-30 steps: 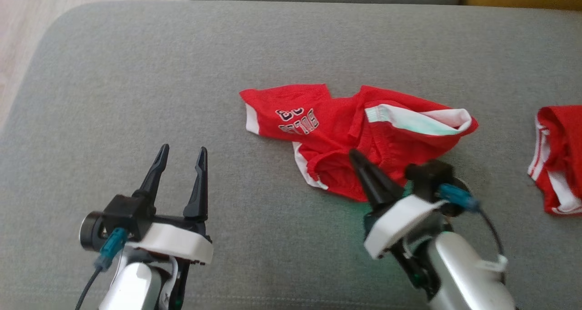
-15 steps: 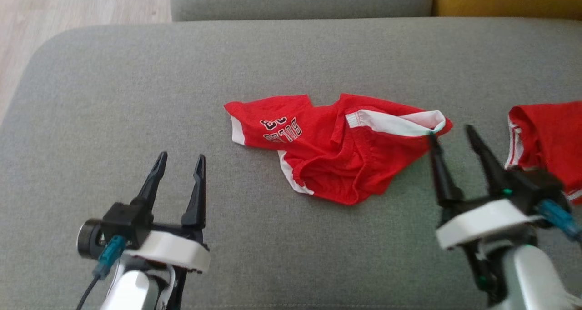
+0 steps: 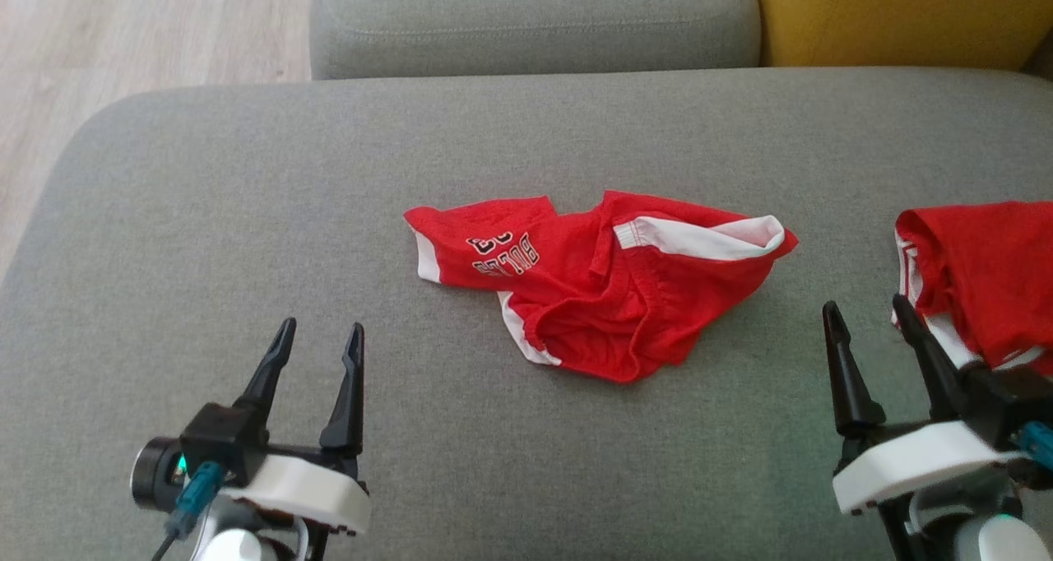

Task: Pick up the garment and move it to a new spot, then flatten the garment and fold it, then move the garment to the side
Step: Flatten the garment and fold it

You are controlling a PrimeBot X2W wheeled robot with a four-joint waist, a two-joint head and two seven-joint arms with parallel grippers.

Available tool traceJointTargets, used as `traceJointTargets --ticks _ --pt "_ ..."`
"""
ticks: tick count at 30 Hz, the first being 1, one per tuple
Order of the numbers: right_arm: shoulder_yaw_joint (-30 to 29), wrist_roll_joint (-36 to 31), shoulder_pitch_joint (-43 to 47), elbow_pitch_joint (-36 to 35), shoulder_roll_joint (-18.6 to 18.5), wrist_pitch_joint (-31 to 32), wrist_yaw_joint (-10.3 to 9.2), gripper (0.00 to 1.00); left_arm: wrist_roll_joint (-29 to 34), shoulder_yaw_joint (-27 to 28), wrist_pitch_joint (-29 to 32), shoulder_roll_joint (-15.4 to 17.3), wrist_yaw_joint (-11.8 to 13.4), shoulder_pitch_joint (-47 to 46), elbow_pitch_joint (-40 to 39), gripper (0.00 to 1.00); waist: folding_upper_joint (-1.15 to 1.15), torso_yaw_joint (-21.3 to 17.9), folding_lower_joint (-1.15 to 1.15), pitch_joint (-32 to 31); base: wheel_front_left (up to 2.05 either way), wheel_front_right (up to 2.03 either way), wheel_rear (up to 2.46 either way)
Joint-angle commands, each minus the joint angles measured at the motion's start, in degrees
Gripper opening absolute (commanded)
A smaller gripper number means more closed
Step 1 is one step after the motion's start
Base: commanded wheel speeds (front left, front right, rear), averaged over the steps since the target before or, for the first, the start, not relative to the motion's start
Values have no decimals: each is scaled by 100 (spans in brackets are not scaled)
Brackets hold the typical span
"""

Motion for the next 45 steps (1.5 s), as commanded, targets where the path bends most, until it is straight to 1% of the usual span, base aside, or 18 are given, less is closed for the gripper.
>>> traceJointTargets --ticks 1,10,21,24,27,33,36,40,44,45 --pt "107 79 -93 -247 -25 8 -5 100 -2 211 24 106 34 -160 -221 100 0 2 0 -34 0 0 0" --pt "107 214 -22 -286 -25 25 -5 100 -29 174 112 166 71 -85 -330 100 0 3 0 -61 0 0 0" --pt "101 204 -57 -251 -25 25 -5 100 -48 120 109 165 89 -132 -346 100 0 41 0 -24 0 0 0" --pt "187 170 -132 -150 -25 114 -5 100 -49 101 106 162 79 -199 -349 100 0 95 0 53 0 0 0" --pt "447 58 -320 157 -27 300 -5 100 -47 58 94 140 42 -321 -343 100 0 203 0 172 0 0 0" --pt "1513 53 -935 1151 -167 428 -5 100 -43 -42 29 36 -46 -613 -272 100 0 571 0 478 0 0 0" --pt "1980 94 -1279 1669 -173 415 -5 100 -55 -65 -18 -56 -66 -755 -200 100 0 774 0 616 0 0 0" --pt "2431 127 -1698 2322 -174 368 -5 100 -60 -97 -74 -174 -97 -881 -113 100 0 978 0 749 0 0 0" --pt "2714 58 -2055 2874 -193 381 -5 100 -56 -91 -109 -243 -127 -947 -31 100 0 1063 0 823 0 0 0" --pt "2757 37 -2130 2985 -193 364 -5 85 -55 -83 -115 -252 -133 -953 -12 100 0 1069 0 832 0 0 0"
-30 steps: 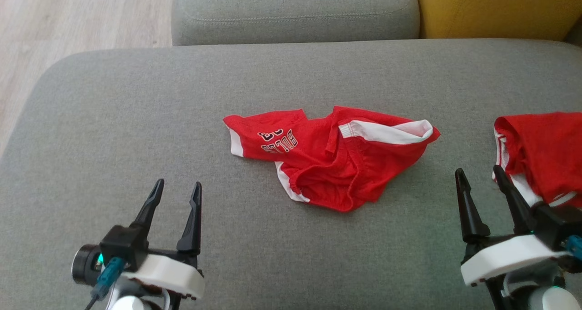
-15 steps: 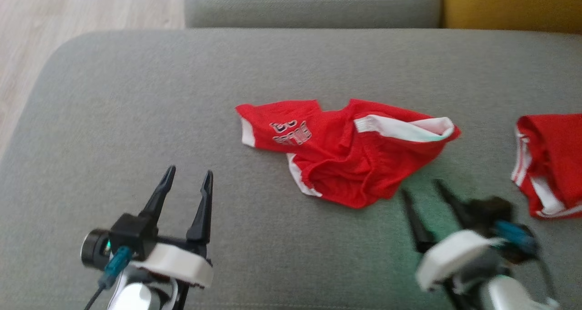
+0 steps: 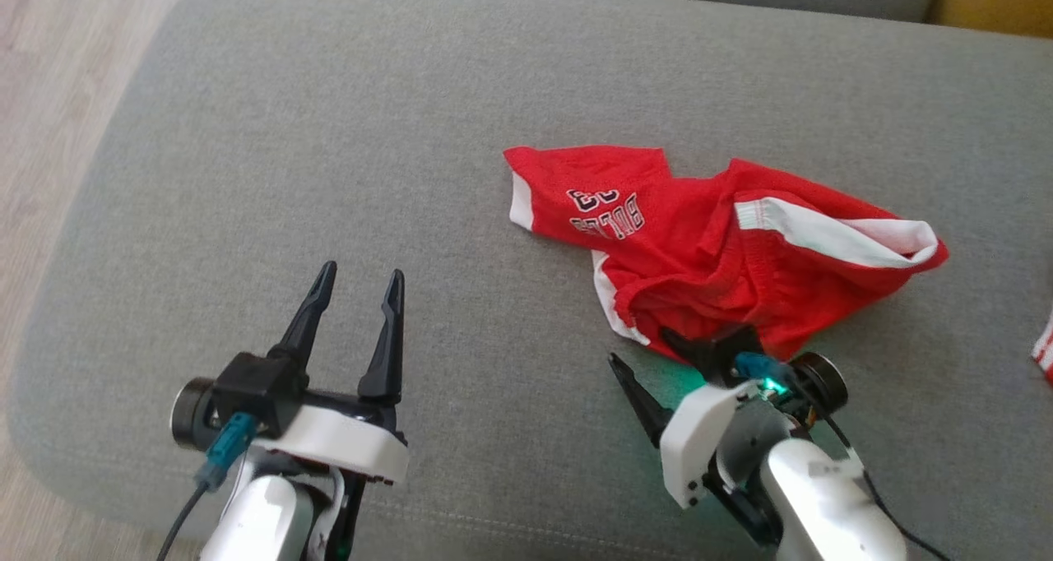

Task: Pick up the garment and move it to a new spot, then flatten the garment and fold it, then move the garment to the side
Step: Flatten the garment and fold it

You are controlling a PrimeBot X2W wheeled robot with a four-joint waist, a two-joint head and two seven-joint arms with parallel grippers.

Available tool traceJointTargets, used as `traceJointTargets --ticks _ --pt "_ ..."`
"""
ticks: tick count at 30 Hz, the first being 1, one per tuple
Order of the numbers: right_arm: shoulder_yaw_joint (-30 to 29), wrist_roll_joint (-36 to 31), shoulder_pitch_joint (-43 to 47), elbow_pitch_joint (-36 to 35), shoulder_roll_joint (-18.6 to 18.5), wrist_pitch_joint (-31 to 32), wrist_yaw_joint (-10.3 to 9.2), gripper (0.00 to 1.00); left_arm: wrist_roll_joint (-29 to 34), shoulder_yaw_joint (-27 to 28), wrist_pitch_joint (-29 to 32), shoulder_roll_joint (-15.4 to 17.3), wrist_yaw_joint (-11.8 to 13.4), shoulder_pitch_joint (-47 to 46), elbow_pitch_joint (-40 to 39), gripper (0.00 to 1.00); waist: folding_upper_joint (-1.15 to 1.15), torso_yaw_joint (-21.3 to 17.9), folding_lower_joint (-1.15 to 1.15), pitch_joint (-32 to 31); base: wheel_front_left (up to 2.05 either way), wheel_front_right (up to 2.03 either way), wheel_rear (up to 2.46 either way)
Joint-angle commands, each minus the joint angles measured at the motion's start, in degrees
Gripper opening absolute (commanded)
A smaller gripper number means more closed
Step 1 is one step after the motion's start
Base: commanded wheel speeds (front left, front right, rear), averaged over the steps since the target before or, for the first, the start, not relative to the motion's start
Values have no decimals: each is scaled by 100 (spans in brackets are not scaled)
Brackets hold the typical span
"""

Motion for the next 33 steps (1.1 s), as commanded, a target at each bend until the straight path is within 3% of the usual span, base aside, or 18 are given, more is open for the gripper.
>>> traceJointTargets --ticks 1,2,3,13,22,33 --pt "157 -21 -259 -19 7 -58 -5 49 -9 200 -59 19 -31 -308 -136 100 0 28 0 37 0 0 0" --pt "189 -22 -320 75 12 -61 -5 34 -7 212 -63 10 -33 -312 -122 100 0 21 0 43 0 0 0" --pt "216 -10 -371 158 19 -73 -5 0 -3 223 -66 3 -34 -315 -112 100 0 11 0 44 0 0 0" --pt "285 474 -443 97 101 -326 -5 0 65 335 -76 -3 -52 -259 -114 100 0 -249 0 -35 0 0 0" --pt "-220 2117 275 -1293 157 132 -5 0 135 415 -77 23 -64 -170 -161 100 0 -655 0 -108 0 0 0" --pt "-1514 2822 1065 -3124 166 891 -5 0 164 450 -77 102 -83 -133 -209 100 0 -986 0 -53 0 0 0"
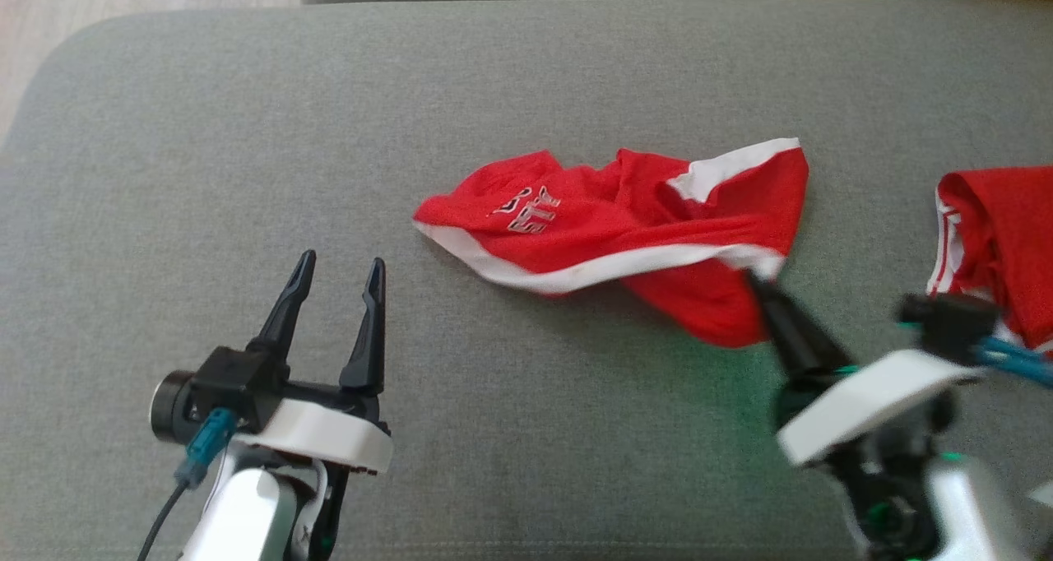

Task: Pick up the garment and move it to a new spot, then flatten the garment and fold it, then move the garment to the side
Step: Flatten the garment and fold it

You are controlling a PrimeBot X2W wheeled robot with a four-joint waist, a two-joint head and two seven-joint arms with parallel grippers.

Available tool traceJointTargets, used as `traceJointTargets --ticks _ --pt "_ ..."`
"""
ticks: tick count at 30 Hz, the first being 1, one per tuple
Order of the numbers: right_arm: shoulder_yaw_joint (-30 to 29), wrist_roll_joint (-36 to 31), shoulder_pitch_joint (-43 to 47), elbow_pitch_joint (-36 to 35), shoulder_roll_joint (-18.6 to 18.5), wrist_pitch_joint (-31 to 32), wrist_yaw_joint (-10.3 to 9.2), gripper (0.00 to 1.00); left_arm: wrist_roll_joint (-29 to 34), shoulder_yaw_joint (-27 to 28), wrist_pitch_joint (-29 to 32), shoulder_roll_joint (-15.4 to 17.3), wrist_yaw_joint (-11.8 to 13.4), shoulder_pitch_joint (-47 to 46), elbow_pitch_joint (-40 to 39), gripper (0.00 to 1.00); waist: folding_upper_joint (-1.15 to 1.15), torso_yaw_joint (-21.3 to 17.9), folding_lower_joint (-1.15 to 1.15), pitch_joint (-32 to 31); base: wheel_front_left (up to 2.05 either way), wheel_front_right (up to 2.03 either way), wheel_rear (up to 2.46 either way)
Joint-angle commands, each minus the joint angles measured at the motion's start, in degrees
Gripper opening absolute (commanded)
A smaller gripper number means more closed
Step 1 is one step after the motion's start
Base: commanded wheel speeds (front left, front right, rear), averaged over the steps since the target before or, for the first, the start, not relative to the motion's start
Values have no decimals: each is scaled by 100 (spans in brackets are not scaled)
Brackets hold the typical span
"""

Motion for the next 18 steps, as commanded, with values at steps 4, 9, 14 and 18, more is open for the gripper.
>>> traceJointTargets --ticks 4,9,14,18 --pt "-546 72 32 -303 17 57 -4 0 56 201 -44 119 -45 -138 -177 100 0 -44 0 47 0 0 0" --pt "-1157 -176 38 277 18 119 -4 0 61 160 -44 123 -64 -191 -169 100 0 -23 0 127 0 0 0" --pt "-1281 -198 -161 1149 18 32 -4 0 56 142 -44 142 -95 -254 -154 100 0 32 0 225 0 0 0" --pt "-1169 -259 -346 1537 19 -166 -4 0 50 146 -44 158 -104 -278 -147 100 0 61 0 275 0 0 0"
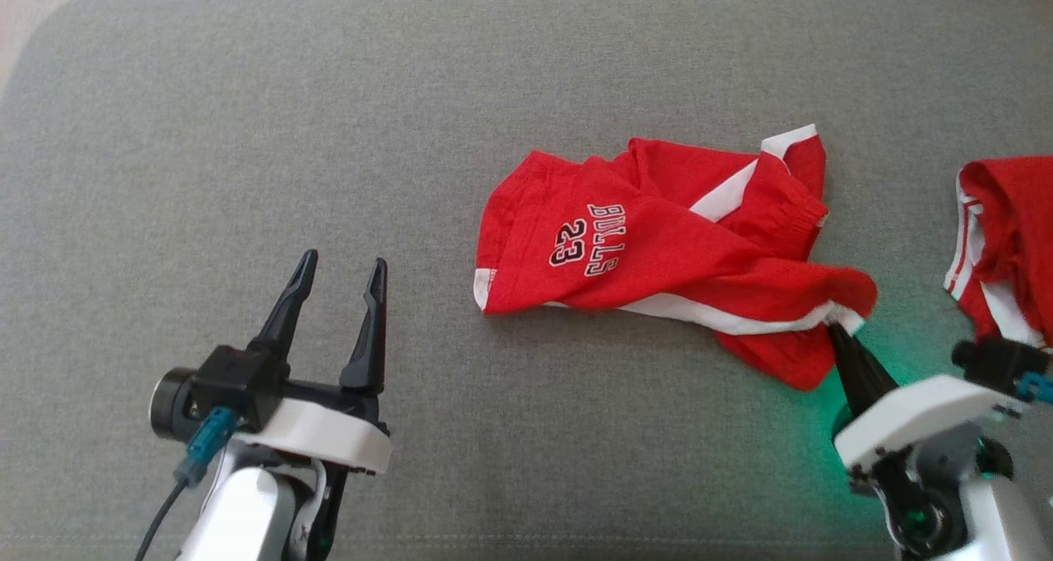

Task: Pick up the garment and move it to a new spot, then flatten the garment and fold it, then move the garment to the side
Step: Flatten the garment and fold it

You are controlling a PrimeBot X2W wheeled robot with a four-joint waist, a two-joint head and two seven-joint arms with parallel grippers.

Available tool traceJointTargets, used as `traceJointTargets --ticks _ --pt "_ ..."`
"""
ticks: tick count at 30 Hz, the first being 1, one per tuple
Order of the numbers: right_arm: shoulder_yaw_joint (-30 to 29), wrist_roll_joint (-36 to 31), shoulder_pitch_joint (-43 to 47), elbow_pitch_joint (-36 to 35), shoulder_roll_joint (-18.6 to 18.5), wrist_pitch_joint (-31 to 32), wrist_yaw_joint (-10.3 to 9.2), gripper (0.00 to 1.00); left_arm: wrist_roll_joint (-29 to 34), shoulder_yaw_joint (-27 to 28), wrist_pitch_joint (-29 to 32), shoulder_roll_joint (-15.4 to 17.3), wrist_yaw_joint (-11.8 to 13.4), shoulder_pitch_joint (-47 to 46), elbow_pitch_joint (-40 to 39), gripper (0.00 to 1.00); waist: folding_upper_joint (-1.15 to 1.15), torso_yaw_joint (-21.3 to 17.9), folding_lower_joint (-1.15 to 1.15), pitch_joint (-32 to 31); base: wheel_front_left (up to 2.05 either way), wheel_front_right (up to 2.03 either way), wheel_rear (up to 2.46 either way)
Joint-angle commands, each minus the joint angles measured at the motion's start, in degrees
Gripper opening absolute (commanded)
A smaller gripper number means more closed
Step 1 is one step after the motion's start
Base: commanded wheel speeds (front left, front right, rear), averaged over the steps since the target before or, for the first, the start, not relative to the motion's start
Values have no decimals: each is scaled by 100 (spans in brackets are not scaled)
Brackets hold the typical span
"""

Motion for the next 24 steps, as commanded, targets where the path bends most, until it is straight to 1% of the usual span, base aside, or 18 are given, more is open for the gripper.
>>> traceJointTargets --ticks 1,2,3,4,7,10,15,20,24 --pt "217 5 -323 -108 -24 -142 -5 0 49 180 -44 120 -4 -254 -158 100 0 8 0 14 0 0 0" --pt "293 -42 -369 -36 -24 -212 -5 42 45 187 -44 133 -3 -247 -158 100 0 1 0 15 0 0 0" --pt "325 -80 -381 -21 -28 -248 -5 87 45 189 -44 138 1 -241 -155 100 0 -6 0 7 0 0 0" --pt "364 -140 -383 -25 -55 -289 -5 100 46 188 -44 142 7 -232 -148 100 0 -16 0 -7 0 0 0" --pt "441 -270 -360 -78 -127 -375 -5 100 46 184 -45 149 22 -214 -139 100 0 -39 0 -44 0 0 0" --pt "480 -558 -279 -307 -232 -587 -5 100 43 175 -41 156 47 -184 -129 100 0 -85 0 -128 0 0 0" --pt "450 -1385 -131 -912 -392 -931 -5 100 24 171 -30 176 84 -125 -131 100 0 -150 0 -269 0 0 0" --pt "576 -2029 -113 -1602 -360 -1322 -5 100 14 169 -23 197 129 -78 -157 100 0 -174 0 -379 0 0 0" --pt "764 -2394 -40 -1974 -291 -1477 -5 100 17 153 -3 221 162 -28 -175 100 0 -167 0 -470 0 0 0"
